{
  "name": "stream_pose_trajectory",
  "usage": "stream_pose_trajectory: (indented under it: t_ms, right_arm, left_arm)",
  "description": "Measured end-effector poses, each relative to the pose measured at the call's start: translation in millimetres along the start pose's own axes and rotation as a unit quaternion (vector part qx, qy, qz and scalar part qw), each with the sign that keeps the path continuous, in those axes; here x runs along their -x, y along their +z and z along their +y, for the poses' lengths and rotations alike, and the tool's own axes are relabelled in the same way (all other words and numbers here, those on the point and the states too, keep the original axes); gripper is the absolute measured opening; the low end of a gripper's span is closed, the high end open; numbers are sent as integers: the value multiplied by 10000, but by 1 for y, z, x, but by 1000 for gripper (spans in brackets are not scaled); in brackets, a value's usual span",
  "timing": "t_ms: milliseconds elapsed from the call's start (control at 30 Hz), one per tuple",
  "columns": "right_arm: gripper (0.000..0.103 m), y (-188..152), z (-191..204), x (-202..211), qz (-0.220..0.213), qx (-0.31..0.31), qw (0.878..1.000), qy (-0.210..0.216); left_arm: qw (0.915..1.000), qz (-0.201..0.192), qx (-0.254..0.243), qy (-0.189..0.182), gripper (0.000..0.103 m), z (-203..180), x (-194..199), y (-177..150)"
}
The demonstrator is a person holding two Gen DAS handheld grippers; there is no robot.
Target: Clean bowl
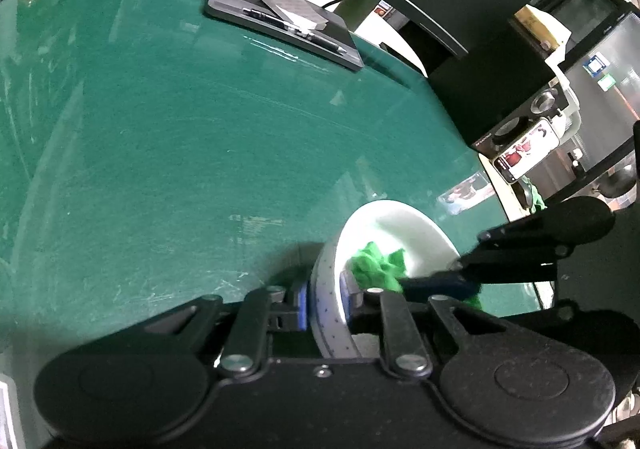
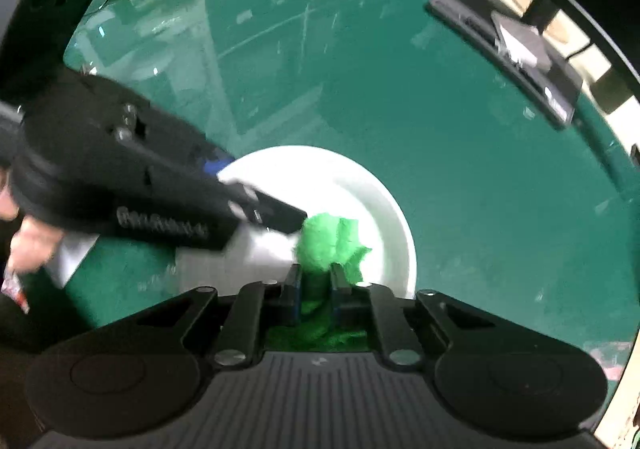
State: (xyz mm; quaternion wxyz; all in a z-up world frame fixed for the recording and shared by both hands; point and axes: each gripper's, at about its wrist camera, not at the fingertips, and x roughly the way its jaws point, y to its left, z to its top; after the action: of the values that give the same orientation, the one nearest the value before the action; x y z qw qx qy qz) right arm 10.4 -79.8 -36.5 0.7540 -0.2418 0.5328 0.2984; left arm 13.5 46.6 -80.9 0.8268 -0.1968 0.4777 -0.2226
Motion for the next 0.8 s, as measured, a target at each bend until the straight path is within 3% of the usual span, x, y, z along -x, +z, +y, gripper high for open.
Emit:
stream_pose_trajectory:
  t_ms: [167, 333, 500, 600, 667, 800]
  right_arm:
    - [16, -10, 9, 3, -85, 204, 9994, 285]
    - [10, -15, -18, 5, -40, -221, 9997, 34]
    - [17, -7, -12, -2, -453, -558, 9974, -106]
    - [18, -15, -11, 1, -569, -625, 9962, 220]
    - [18, -24, -13, 5, -556, -629, 9955, 451]
    - [11, -29, -22, 7, -286, -469, 9983, 201]
  left_arm:
    - [9999, 30, -85, 88, 17, -1, 0, 3]
    - [9994, 77, -285, 153, 17, -7, -1, 4]
    - [9984, 123, -518, 195, 16, -9, -3, 8]
    - [9985, 154, -505, 121, 16, -4, -3, 11]
    - [9988, 100, -471, 122, 16, -4, -2, 9]
    - [9990, -143, -308, 284, 16, -13, -3, 0]
